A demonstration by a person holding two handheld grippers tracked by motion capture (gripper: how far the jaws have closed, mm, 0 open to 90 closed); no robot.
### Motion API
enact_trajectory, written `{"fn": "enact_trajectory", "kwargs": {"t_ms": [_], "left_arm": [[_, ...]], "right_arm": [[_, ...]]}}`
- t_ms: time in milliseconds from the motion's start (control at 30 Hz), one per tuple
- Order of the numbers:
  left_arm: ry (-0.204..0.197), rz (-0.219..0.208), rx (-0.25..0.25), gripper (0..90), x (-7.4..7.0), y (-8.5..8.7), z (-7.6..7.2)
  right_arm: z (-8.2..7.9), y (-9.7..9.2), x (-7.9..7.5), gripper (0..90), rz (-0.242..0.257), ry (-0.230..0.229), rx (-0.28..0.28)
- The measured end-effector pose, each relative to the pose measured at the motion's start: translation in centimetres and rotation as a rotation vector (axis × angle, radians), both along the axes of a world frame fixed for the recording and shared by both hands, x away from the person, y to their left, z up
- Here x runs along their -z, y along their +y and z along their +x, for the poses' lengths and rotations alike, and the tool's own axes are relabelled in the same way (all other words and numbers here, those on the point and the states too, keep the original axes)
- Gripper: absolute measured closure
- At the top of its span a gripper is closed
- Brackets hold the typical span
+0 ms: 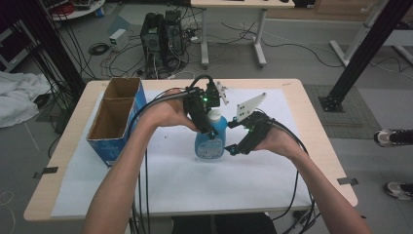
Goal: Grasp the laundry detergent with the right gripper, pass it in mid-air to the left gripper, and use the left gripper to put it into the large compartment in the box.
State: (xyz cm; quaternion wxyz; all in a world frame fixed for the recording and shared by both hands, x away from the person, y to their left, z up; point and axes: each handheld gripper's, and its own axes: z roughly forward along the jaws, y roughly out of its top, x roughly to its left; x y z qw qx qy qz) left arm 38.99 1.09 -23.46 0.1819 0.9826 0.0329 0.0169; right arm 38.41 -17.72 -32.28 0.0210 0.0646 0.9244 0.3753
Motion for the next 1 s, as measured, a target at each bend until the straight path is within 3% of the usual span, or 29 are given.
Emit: {"fn": "enact_trajectory", "kwargs": {"t_ms": [33,67,200,367,433,533,567,700,933,1000], "left_arm": [[0.001,-0.001,-0.002,37.3,0.0,0.0,0.0],[0.001,-0.002,-0.003,37.3,0.0,0.1,0.0],[0.004,0.004,-0.014,37.3,-0.3,0.3,-0.1],[-0.004,0.018,-0.025,37.3,-1.0,0.7,-0.2],[-0.011,0.026,-0.032,37.3,-1.5,1.0,-0.1],[-0.024,0.026,-0.039,37.3,-2.3,1.6,0.0],[-0.027,0.031,-0.047,37.3,-2.7,1.8,0.0],[-0.037,0.046,-0.084,37.3,-4.0,2.7,0.0],[-0.048,0.075,-0.160,37.4,-6.8,4.4,0.2],[-0.043,0.044,-0.212,37.3,-7.6,5.0,0.1]], "right_arm": [[0.0,-0.1,0.0,13.0,-0.020,-0.015,-0.013],[-0.2,-0.1,-0.1,12.9,-0.013,0.006,0.009],[-0.2,-0.6,0.0,12.9,-0.041,-0.041,0.011],[-0.6,-1.5,0.1,12.9,-0.105,-0.021,0.051],[-0.4,-1.9,0.3,12.9,-0.117,-0.041,0.039],[-0.6,-2.7,0.5,13.0,-0.148,-0.065,0.071],[-0.6,-3.0,0.5,13.0,-0.182,-0.075,0.065],[-0.6,-4.3,0.9,13.0,-0.236,-0.086,0.095],[-0.8,-6.1,1.7,13.0,-0.365,-0.059,0.127],[-0.8,-6.6,1.9,13.0,-0.383,-0.057,0.127]]}}
